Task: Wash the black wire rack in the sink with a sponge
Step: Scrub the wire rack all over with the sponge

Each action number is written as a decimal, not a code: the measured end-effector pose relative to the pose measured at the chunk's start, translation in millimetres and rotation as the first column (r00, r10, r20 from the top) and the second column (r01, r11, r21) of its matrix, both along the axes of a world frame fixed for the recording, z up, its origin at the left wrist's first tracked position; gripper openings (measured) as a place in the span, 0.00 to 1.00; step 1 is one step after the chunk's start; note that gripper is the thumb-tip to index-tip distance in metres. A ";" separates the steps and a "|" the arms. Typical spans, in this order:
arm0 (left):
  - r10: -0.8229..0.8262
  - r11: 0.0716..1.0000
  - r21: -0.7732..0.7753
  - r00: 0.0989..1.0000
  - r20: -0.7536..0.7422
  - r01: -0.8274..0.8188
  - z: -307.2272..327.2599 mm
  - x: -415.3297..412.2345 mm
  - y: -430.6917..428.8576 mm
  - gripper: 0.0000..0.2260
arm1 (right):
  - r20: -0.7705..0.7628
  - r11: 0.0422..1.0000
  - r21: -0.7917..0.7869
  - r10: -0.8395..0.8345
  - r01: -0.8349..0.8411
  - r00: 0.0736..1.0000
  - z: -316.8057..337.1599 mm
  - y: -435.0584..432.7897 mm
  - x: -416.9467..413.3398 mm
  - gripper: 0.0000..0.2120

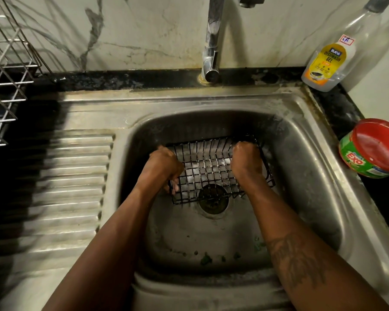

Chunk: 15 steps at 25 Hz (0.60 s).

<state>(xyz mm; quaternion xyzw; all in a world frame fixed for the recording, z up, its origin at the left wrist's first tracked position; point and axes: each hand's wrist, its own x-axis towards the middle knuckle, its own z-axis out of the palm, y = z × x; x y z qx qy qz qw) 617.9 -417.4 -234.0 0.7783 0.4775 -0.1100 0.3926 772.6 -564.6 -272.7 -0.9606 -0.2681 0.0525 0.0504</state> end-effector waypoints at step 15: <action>0.058 0.998 0.006 0.998 -0.013 -0.057 19.9 1.5 -6.4 0.10 | -0.106 0.950 -0.312 -0.051 0.015 0.993 3.2 2.0 -10.2 0.13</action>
